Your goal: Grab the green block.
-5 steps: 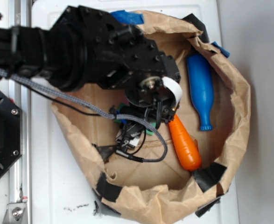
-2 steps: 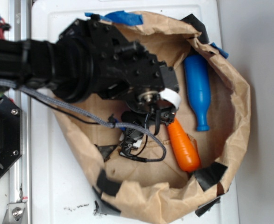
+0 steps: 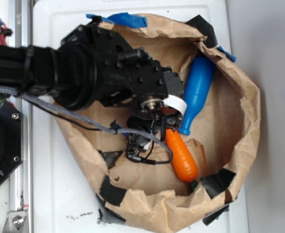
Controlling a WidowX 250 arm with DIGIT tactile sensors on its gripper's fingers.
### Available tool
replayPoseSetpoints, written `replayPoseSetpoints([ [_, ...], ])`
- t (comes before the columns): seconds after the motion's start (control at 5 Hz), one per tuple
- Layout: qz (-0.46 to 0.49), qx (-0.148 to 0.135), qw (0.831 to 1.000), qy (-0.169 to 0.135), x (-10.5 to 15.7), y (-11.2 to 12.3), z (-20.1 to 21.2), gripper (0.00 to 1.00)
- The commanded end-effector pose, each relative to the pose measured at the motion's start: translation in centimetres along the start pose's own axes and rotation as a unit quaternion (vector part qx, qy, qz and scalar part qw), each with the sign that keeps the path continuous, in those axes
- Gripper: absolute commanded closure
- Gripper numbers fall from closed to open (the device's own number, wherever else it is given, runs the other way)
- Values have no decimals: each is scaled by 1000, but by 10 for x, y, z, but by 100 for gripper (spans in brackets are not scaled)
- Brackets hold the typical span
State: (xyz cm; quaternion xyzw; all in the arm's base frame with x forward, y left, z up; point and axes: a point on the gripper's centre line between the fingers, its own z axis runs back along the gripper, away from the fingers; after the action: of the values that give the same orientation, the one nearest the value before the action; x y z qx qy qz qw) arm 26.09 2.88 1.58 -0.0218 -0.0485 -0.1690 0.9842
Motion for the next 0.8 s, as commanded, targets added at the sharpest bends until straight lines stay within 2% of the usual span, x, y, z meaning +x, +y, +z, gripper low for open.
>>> replayPoseSetpoints([
  [0.0,-10,-7,1000,-1,2,-5,5,100],
  [0.2,-10,-8,1000,-2,0,-1,12,100],
  [0.4,-17,7,1000,10,-2,5,27,100],
  [0.6,36,1,999,-2,0,12,77,100],
])
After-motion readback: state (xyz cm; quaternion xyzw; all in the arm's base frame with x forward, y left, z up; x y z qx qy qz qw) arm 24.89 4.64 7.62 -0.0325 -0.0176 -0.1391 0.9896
